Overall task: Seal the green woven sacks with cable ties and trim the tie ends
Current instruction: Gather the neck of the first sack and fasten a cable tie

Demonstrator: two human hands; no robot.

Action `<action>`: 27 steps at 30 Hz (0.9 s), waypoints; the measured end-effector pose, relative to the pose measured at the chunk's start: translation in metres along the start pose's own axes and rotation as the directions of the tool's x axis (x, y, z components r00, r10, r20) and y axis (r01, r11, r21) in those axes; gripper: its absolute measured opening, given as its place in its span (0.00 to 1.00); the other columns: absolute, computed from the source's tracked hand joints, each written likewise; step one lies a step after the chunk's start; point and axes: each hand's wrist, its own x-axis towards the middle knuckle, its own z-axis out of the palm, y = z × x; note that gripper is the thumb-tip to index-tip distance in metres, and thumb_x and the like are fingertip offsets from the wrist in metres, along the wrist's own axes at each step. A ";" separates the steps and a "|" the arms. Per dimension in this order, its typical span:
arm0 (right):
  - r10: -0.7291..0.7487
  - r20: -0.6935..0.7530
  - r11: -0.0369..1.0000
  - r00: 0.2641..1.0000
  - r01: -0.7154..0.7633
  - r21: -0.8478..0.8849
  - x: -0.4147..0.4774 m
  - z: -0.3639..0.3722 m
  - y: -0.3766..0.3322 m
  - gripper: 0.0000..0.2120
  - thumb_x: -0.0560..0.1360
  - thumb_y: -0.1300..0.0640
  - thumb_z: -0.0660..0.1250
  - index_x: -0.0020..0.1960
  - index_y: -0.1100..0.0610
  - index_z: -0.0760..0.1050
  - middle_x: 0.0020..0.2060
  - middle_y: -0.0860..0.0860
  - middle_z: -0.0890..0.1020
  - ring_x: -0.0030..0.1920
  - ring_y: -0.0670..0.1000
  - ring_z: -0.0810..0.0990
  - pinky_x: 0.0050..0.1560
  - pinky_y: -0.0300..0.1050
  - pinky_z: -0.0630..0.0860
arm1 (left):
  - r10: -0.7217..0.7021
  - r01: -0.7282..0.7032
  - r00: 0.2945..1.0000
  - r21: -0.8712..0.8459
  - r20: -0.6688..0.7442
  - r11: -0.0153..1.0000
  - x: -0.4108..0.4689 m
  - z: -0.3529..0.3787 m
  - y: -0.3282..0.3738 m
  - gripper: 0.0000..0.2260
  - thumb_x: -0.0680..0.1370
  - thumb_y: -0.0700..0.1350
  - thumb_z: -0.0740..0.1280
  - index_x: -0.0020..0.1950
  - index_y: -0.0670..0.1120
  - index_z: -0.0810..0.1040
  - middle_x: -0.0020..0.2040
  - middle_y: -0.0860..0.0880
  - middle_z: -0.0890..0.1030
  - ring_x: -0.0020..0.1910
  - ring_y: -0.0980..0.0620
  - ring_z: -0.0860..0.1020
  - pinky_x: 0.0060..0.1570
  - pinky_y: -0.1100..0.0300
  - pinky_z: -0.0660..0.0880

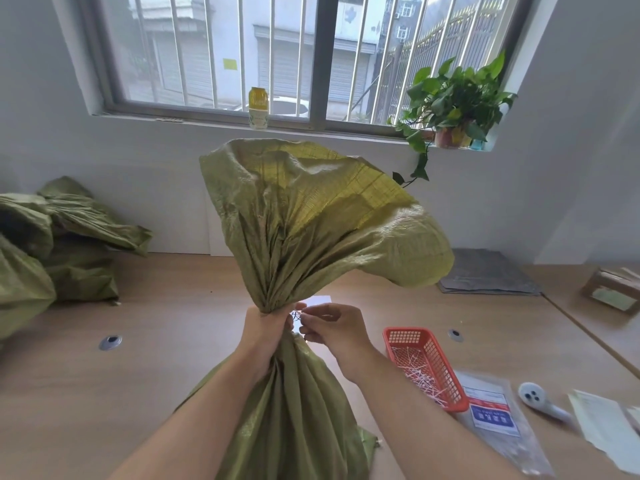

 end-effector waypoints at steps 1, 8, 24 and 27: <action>-0.018 -0.010 1.000 1.000 0.017 -0.026 0.000 0.002 -0.001 0.02 0.75 0.68 0.75 0.48 0.66 0.85 0.34 0.55 0.87 0.35 0.51 0.84 0.41 0.41 0.83 | -0.002 0.002 1.000 -0.003 -0.001 1.000 0.000 0.000 -0.001 0.08 0.70 0.45 0.76 0.41 0.40 0.87 0.31 0.46 0.74 0.29 0.48 0.72 0.35 0.54 0.72; -0.235 0.002 0.800 0.972 0.195 -0.568 0.007 0.013 -0.010 0.06 0.79 0.66 0.67 0.51 0.62 0.83 0.43 0.52 0.84 0.44 0.52 0.80 0.42 0.39 0.71 | 0.044 -0.056 0.994 0.134 0.097 0.989 -0.002 -0.004 -0.010 0.05 0.67 0.41 0.66 0.30 0.45 0.77 0.30 0.43 0.75 0.32 0.47 0.72 0.36 0.55 0.69; -0.265 0.022 0.816 0.964 0.236 -0.528 0.001 0.016 -0.013 0.12 0.73 0.61 0.74 0.34 0.56 0.75 0.25 0.44 0.78 0.28 0.42 0.70 0.30 0.33 0.64 | 0.127 -0.133 0.986 0.050 0.111 0.990 -0.005 -0.017 -0.017 0.11 0.71 0.45 0.73 0.52 0.45 0.80 0.35 0.50 0.80 0.34 0.51 0.77 0.38 0.53 0.78; -0.230 0.031 0.892 0.973 0.224 -0.393 -0.004 0.018 -0.017 0.01 0.73 0.63 0.72 0.43 0.61 0.81 0.35 0.54 0.85 0.34 0.45 0.79 0.36 0.36 0.74 | 0.111 -0.111 0.992 -0.012 0.064 0.994 -0.006 -0.014 -0.020 0.10 0.76 0.40 0.73 0.57 0.43 0.80 0.36 0.49 0.82 0.31 0.53 0.81 0.45 0.50 0.83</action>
